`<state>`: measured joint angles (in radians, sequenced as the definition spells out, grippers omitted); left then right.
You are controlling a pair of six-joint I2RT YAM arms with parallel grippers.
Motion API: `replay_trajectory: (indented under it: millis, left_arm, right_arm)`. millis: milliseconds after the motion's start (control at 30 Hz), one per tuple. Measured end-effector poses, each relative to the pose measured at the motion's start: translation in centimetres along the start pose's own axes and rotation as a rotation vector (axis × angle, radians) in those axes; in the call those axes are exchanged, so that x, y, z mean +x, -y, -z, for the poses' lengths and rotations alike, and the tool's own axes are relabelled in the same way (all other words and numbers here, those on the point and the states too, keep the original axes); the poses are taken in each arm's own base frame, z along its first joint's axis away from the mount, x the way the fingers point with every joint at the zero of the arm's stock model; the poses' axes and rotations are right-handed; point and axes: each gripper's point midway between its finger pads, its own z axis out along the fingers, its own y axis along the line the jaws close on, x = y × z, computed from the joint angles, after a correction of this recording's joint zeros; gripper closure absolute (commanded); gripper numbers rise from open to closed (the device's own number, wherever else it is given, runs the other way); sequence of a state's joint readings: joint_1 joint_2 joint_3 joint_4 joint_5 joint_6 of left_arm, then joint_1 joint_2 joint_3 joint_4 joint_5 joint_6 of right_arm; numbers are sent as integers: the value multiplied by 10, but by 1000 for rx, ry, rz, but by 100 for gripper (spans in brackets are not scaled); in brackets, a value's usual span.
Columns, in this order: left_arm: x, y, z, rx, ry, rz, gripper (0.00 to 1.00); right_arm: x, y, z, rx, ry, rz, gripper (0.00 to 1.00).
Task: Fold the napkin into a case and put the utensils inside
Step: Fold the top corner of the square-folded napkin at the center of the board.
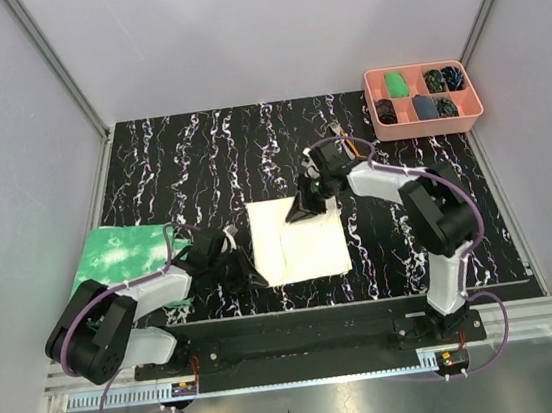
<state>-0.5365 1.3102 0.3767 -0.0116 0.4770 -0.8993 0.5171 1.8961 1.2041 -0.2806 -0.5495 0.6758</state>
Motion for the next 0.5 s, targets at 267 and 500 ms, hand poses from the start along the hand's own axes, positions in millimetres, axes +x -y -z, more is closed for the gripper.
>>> replay_trajectory:
  millis: [267, 500]
  left_arm:
    - [-2, 3, 0, 9, 14, 15, 78]
    - [-12, 7, 11, 2, 99, 13, 81]
  right_arm:
    - [-35, -17, -37, -70, -31, 27, 100]
    - [-42, -29, -43, -116, -48, 50, 100]
